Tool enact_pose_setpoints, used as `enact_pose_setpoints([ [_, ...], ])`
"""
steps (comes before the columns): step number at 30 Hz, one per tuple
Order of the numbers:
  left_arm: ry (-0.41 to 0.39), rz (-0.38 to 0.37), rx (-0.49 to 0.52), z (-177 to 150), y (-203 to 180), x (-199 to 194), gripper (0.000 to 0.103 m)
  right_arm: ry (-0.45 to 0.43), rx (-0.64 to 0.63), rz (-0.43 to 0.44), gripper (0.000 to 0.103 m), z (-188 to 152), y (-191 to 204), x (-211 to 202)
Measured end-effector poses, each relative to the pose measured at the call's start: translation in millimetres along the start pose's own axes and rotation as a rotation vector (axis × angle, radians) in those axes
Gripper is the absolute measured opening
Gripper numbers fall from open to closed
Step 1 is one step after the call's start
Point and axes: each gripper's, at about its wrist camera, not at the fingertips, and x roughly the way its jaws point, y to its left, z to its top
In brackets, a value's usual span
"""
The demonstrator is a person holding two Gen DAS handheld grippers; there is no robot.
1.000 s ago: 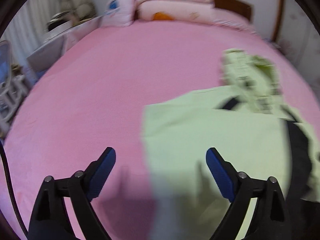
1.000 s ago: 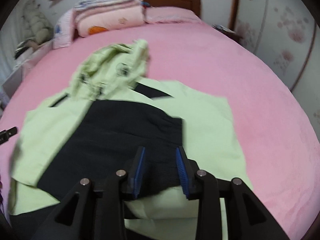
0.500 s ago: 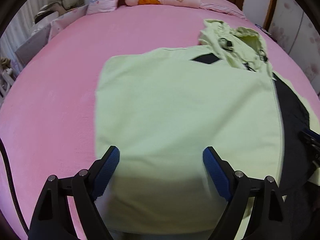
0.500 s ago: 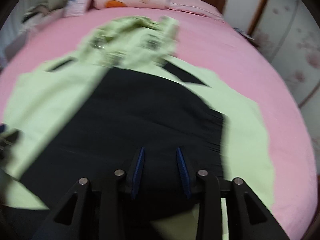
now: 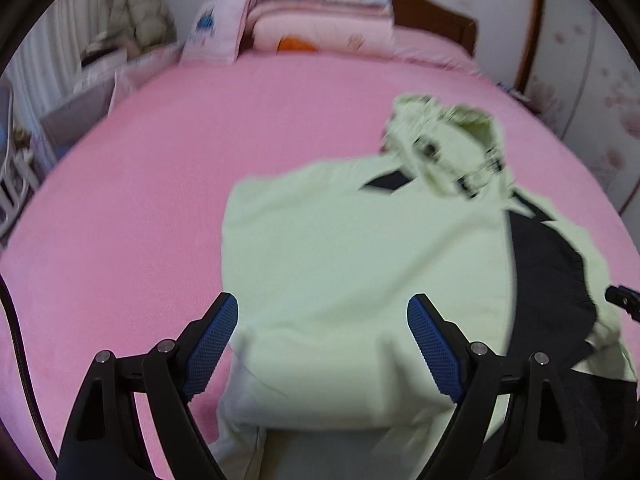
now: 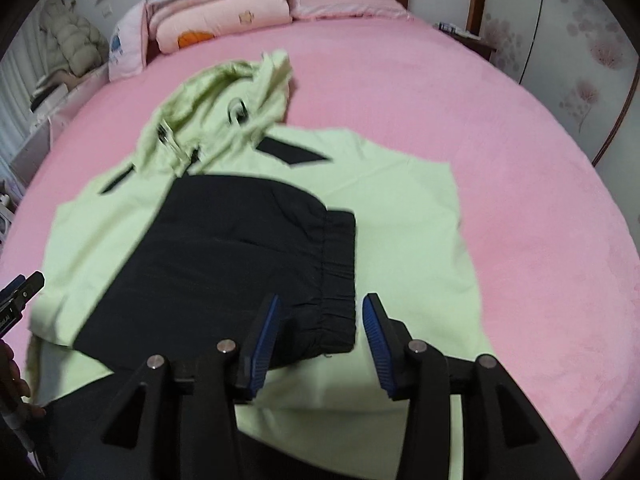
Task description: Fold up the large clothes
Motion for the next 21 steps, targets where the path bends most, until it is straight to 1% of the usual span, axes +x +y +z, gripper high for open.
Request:
enact_pose_setpoints([
  [1, -0.015, -0.031, 0.017, 1.0, -3.3, -12.1, 0.087, -0.016, -0.003, 0.005, 0.043, 0.8, 0.1, -10.0],
  [3, -0.009, -0.094, 0.030, 2.7, -8.2, -30.4, 0.087, -0.041, -0.002, 0.023, 0.043, 1.9, -1.7, -24.8],
  [7, 0.036, -0.148, 0.051, 5.1, -16.8, -60.5, 0.087, -0.091, 0.006, 0.077, 0.044, 5.2, -2.9, -56.1],
  [8, 0.045, -0.147, 0.052, 6.8, -18.2, -66.7, 0.087, -0.086, 0.004, 0.086, 0.045, 6.4, -3.6, -61.1],
  [9, 0.052, -0.147, 0.056, 8.1, -20.6, -72.7, 0.087, -0.075, 0.002, 0.094, 0.049, 6.9, -3.5, -65.1],
  [11, 0.052, -0.139, 0.071, 9.4, -26.4, -87.7, 0.087, -0.065, -0.010, 0.110, 0.049, 7.7, -3.1, -75.3],
  [12, 0.038, -0.127, 0.080, 11.1, -30.2, -97.0, 0.087, -0.067, -0.015, 0.113, 0.049, 8.3, -2.9, -78.7],
  [14, 0.023, -0.107, 0.084, 12.9, -33.1, -110.9, 0.087, -0.087, -0.030, 0.131, 0.049, 9.3, -3.3, -92.8],
  [17, 0.010, -0.102, 0.082, 21.8, -38.9, -128.3, 0.088, -0.151, -0.053, 0.132, 0.049, 12.9, -2.4, -117.6],
  [19, 0.004, -0.111, 0.079, 28.8, -42.0, -137.5, 0.088, -0.214, -0.066, 0.142, 0.049, 17.2, -1.7, -134.9],
  [21, -0.004, -0.118, 0.074, 37.0, -45.7, -145.6, 0.088, -0.251, -0.077, 0.154, 0.049, 23.2, -0.9, -148.5],
])
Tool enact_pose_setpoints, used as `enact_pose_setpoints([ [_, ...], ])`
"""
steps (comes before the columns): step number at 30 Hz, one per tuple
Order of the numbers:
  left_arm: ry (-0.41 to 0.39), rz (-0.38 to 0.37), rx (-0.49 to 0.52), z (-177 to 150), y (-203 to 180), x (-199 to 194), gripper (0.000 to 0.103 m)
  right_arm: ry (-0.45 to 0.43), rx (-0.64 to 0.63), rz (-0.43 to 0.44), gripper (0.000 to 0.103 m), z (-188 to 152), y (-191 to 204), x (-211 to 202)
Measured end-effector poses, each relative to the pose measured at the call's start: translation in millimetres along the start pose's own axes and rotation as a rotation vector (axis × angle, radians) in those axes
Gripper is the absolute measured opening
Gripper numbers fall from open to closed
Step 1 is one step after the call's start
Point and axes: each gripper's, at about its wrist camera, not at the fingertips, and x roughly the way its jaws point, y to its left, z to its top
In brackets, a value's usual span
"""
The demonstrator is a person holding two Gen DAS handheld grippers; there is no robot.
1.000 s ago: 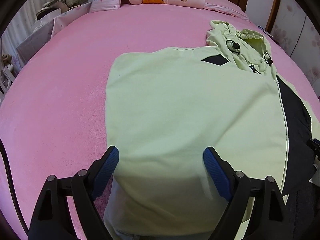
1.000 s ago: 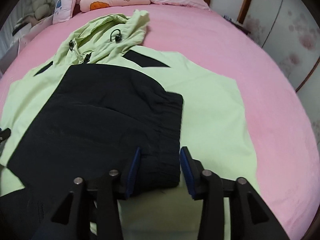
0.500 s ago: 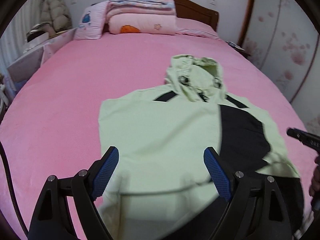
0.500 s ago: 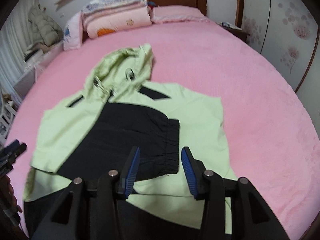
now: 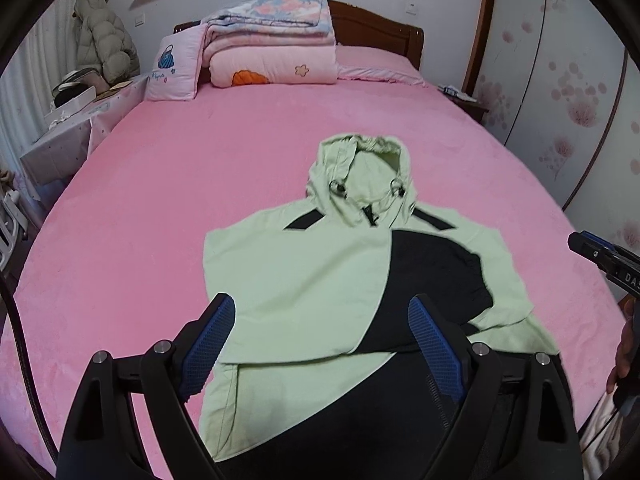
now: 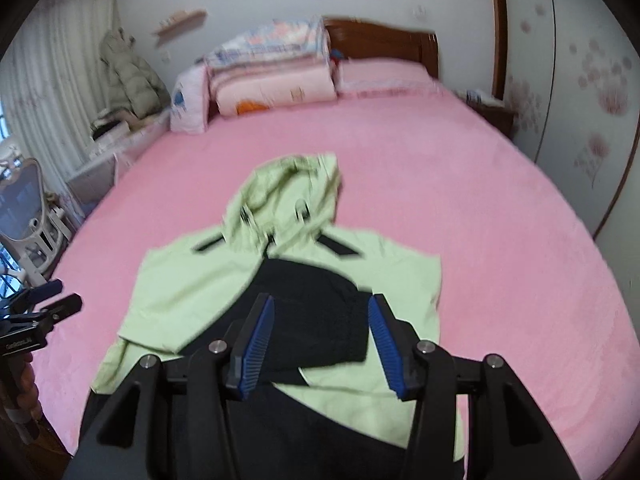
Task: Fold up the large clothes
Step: 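Grasp the pale green hood with both tools and lift it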
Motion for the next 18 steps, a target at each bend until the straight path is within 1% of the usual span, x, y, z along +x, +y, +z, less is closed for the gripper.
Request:
enact_pose_setpoints([
  [2, -0.004, -0.001, 0.012, 11.1, -6.2, -5.7, 0.088, -0.004, -0.017, 0.000, 0.049, 9.9, 1.5, -4.8],
  [5, -0.013, 0.010, 0.039, 29.7, -13.0, -7.1, 0.088, 0.013, -0.064, -0.041, 0.049, 32.8, 4.0, -4.9],
  [6, -0.015, 0.006, 0.047, 37.8, -15.0, -6.8, 0.088, 0.018, -0.074, -0.043, 0.049, 40.9, 3.7, -4.0],
  [8, -0.013, -0.001, 0.056, 59.2, -17.6, -2.8, 0.089, 0.019, -0.076, -0.028, 0.049, 64.5, 0.6, 0.4],
  [9, -0.009, -0.008, 0.057, 69.7, -18.4, 0.6, 0.092, 0.017, -0.071, -0.024, 0.049, 74.1, -1.3, 3.3],
  [11, -0.008, -0.012, 0.056, 94.0, -19.4, 11.0, 0.094, 0.010, -0.051, -0.010, 0.049, 103.4, -7.1, 15.9],
  [12, -0.015, -0.003, 0.061, 109.5, -20.8, 20.0, 0.094, 0.010, -0.045, -0.007, 0.049, 112.2, -8.3, 21.5],
  [14, -0.020, 0.020, 0.079, 130.9, -22.4, 38.6, 0.094, 0.021, -0.036, -0.005, 0.050, 137.4, -12.3, 44.4],
  [15, -0.021, 0.030, 0.087, 141.6, -23.2, 50.5, 0.094, 0.032, -0.036, -0.019, 0.050, 150.7, -13.7, 61.1],
  [17, -0.009, 0.044, 0.098, 164.7, -23.3, 84.2, 0.094, 0.051, -0.041, -0.045, 0.050, 167.6, -15.4, 90.3],
  [18, -0.004, 0.046, 0.100, 174.1, -22.5, 100.8, 0.094, 0.058, -0.038, -0.044, 0.050, 175.2, -16.8, 107.1],
])
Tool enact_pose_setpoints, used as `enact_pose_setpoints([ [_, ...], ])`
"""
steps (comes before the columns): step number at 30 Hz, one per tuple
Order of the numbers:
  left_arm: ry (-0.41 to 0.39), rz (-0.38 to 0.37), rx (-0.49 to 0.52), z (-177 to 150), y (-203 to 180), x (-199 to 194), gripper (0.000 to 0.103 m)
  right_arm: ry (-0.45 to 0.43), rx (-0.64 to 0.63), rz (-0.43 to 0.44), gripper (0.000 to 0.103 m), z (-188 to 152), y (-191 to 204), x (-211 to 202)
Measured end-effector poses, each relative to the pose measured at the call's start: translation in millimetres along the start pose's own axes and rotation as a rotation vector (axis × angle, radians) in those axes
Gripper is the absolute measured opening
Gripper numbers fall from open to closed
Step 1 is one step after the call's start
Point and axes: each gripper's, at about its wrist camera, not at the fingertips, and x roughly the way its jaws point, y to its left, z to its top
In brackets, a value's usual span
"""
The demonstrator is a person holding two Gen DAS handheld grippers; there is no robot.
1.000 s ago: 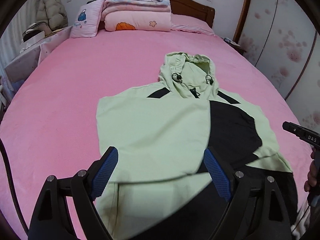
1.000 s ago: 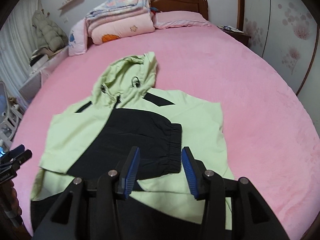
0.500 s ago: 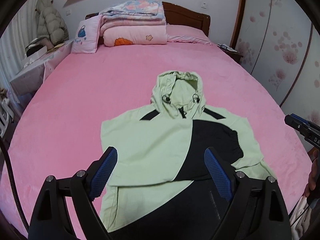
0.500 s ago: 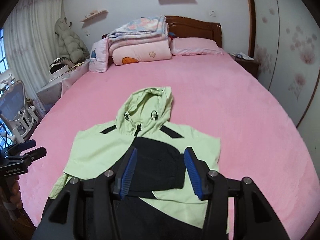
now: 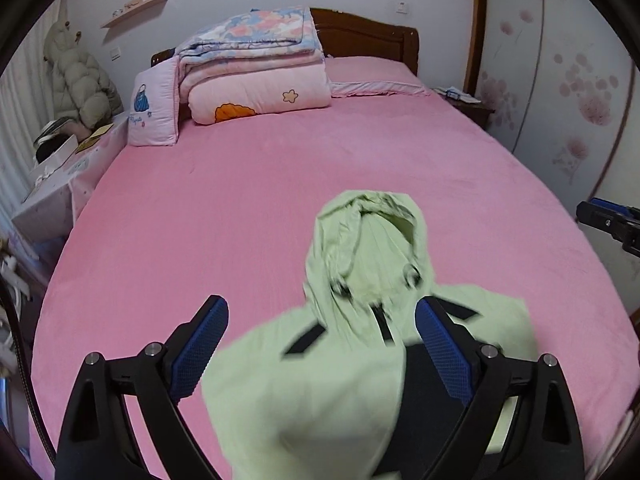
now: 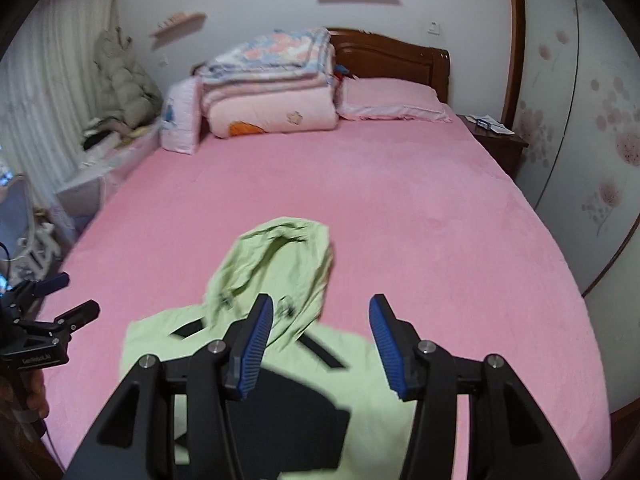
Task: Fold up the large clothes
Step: 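Grasp the pale green hood with both tools and lift it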
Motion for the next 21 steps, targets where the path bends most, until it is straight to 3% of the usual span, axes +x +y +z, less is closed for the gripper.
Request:
enact_pose_setpoints([
  [5, 0.014, 0.043, 0.019, 37.0, 2.6, 102.5, 0.094, 0.064, 0.101, 0.021, 0.050, 32.4, -10.5, 107.0],
  [10, 0.093, 0.097, -0.027, 47.4, 7.1, 204.0, 0.094, 0.151, 0.171, 0.029, 0.050, 39.4, -11.8, 211.2],
  [13, 0.136, 0.083, -0.085, 49.4, 10.8, 250.5, 0.094, 0.197, 0.176, 0.019, 0.050, 37.5, -8.3, 260.0],
  [18, 0.191, 0.097, -0.090, 49.7, 10.4, 309.5, 0.091, 0.238, 0.176, 0.001, 0.050, 39.8, -5.8, 311.8],
  [21, 0.211, 0.054, -0.114, 48.9, 12.0, 334.0, 0.087, 0.262, 0.176, -0.001, 0.050, 40.1, -4.6, 336.3],
])
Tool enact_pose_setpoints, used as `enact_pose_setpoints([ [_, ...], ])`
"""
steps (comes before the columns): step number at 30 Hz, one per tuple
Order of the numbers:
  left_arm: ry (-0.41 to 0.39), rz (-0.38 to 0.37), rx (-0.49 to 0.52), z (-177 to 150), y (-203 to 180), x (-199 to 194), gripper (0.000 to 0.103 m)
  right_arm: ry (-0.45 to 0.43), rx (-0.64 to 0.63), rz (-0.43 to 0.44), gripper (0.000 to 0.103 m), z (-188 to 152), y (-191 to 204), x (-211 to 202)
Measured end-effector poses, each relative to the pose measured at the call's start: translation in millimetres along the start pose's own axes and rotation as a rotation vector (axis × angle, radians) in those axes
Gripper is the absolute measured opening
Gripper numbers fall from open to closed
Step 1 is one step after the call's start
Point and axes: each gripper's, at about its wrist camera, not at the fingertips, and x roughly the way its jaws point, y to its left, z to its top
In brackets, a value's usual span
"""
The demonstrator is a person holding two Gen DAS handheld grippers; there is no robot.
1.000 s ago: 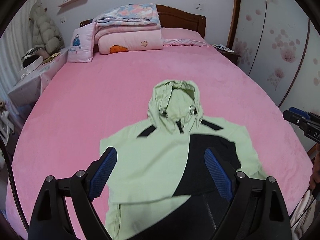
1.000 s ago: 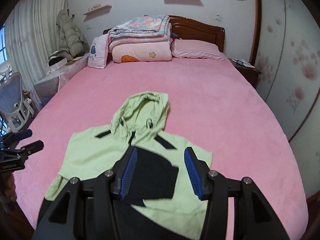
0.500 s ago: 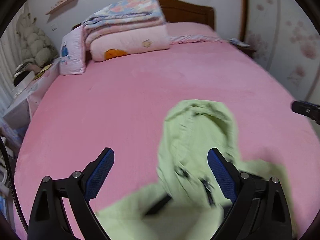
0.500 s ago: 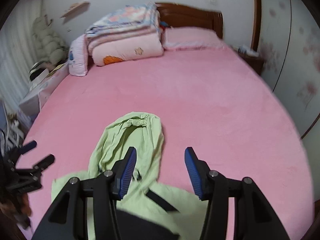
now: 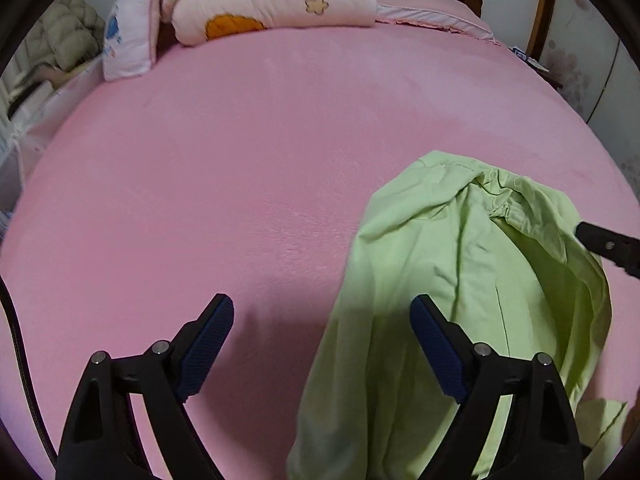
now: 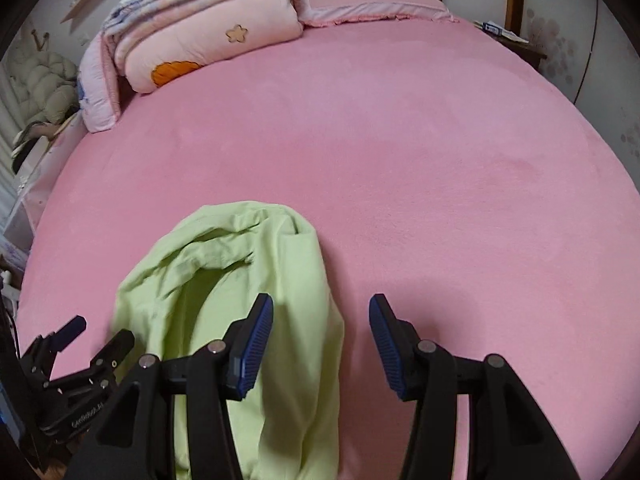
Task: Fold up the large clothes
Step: 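Grasp the pale green hood with both tools and lift it, then fold the lifted hood down over the jacket body with both tools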
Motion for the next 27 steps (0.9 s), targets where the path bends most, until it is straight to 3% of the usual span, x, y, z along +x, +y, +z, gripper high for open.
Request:
enact_pose_setpoints([
  [2, 0.024, -0.039, -0.010, 0.2, 1.0, 14.8, 0.077, 0.043, -0.014, -0.002, 0.050, 0.4, 0.7, 16.9],
  [3, 0.038, -0.060, -0.015, -0.1, 2.6, 19.8, 0.063, 0.058, -0.020, -0.006, 0.041, -0.5, 0.3, 22.7],
  [4, 0.054, -0.105, -0.025, -1.1, 3.7, 25.3, 0.054, 0.082, -0.028, -0.003, 0.017, -3.3, 0.5, 30.5],
  [5, 0.055, -0.127, -0.034, -1.7, 4.3, 27.0, 0.032, 0.091, -0.034, -0.003, 0.010, -5.7, 0.4, 34.0],
  [6, 0.050, -0.138, -0.044, -2.6, 4.2, 26.9, 0.012, 0.085, -0.051, -0.022, 0.009, -8.4, 1.3, 34.9],
  [8, 0.026, -0.115, -0.021, -4.3, -2.3, 22.2, 0.005, 0.048, -0.102, -0.056, 0.005, -13.6, 5.5, 28.9],
  [10, -0.015, -0.057, 0.041, -6.1, -10.9, 12.5, 0.004, -0.006, -0.140, -0.083, 0.004, -17.9, 10.0, 13.6],
  [12, -0.046, -0.050, 0.021, -7.0, -9.9, -1.9, 0.003, -0.070, -0.163, -0.077, 0.004, -22.9, 13.2, -9.3],
  [17, -0.142, -0.158, -0.084, -19.8, 19.5, -73.8, 0.003, -0.270, -0.195, 0.011, 0.004, -57.0, 6.5, -103.3],
  [20, -0.201, -0.210, -0.066, -50.7, 32.4, -124.4, 0.003, -0.369, -0.230, 0.050, 0.004, -99.6, 1.3, -159.0],
  [23, -0.205, -0.277, -0.050, -93.8, 39.8, -170.5, 0.004, -0.440, -0.258, 0.080, 0.004, -159.6, -4.7, -203.8],
  [27, -0.116, -0.348, -0.046, -154.2, 56.9, -204.5, 0.006, -0.467, -0.302, 0.054, 0.006, -237.9, -9.9, -230.0],
])
